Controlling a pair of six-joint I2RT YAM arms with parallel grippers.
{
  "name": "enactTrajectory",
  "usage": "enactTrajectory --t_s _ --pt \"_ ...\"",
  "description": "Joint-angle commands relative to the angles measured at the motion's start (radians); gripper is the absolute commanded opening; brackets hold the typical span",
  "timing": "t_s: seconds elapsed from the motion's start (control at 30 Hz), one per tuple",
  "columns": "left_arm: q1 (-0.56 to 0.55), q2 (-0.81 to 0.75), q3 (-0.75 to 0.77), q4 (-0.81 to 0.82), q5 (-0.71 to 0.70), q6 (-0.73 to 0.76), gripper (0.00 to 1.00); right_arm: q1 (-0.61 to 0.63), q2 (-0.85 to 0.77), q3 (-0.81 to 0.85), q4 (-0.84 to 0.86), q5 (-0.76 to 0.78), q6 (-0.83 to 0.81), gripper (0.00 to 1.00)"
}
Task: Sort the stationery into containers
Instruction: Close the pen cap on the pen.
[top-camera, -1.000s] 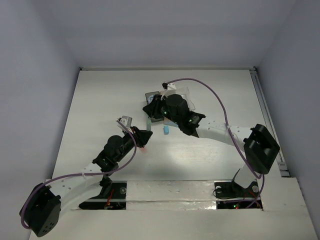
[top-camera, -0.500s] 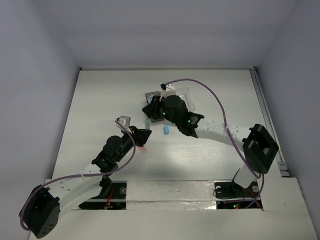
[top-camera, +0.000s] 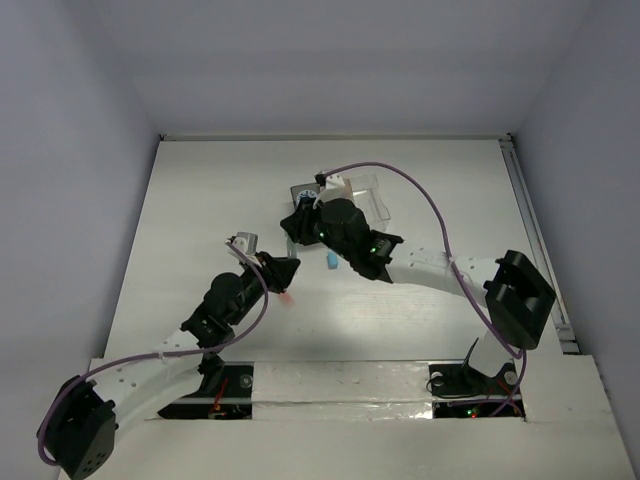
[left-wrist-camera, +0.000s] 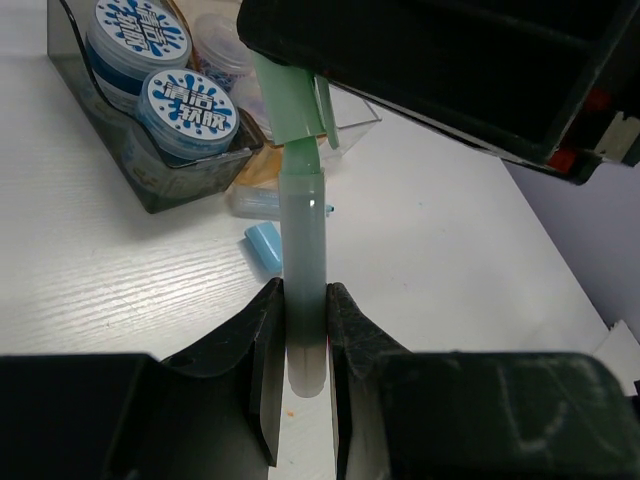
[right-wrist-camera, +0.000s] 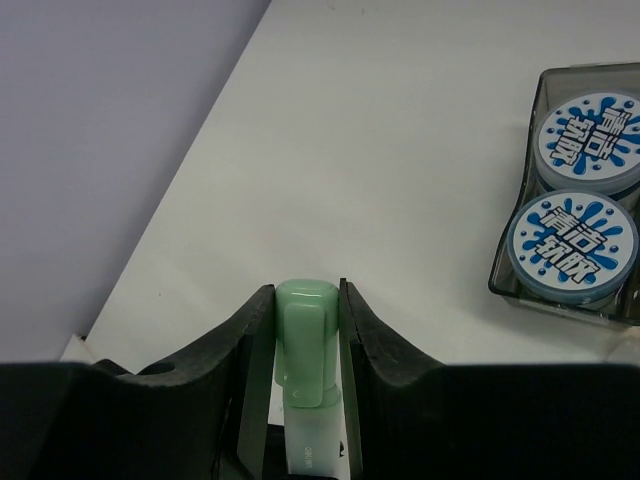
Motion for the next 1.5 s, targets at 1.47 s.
enactTrajectory --t_s 1.47 --pt "-0.022 0.003 0.187 0.066 -0.104 0.032 0.00 0.130 -0.074 -0.181 0.006 0.052 -0.007 0.00"
